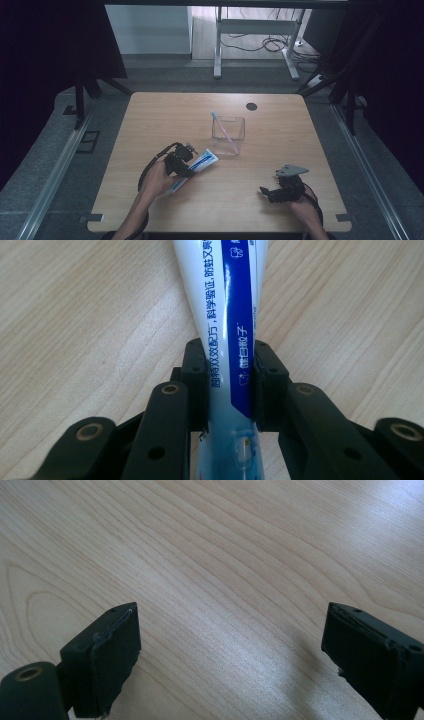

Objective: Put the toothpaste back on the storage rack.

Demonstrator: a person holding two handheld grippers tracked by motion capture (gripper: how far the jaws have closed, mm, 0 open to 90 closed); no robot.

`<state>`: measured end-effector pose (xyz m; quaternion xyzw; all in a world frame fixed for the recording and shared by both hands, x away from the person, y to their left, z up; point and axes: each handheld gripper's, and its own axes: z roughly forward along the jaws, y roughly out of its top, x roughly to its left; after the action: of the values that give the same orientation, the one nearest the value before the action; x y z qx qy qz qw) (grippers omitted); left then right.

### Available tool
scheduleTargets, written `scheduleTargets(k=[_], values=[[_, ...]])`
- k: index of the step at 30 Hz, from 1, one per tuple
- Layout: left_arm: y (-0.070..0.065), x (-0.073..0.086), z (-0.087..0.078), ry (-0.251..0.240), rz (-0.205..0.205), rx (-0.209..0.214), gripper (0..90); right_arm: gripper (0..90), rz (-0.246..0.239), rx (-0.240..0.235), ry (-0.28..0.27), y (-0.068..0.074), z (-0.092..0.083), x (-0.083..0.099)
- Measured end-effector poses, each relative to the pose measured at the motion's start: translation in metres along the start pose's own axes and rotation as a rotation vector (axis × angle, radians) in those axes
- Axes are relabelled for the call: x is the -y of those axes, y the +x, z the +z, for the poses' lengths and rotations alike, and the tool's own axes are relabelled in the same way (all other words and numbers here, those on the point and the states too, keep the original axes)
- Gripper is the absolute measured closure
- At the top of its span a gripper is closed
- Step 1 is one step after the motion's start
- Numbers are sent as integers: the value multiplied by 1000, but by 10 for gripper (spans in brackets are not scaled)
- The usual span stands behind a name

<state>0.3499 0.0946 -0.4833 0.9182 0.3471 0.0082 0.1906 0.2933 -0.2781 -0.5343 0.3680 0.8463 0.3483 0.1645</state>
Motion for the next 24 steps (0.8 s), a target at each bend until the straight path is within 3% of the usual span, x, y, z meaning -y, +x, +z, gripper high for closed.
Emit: scheduleTargets(k=[16,24], values=[[-11,3,-20,-62,30,25,723,0,32,-27,-10,-1,3,1],[-15,5,-33,-97,43,38,723,0,32,-30,-3,-1,4,1]])
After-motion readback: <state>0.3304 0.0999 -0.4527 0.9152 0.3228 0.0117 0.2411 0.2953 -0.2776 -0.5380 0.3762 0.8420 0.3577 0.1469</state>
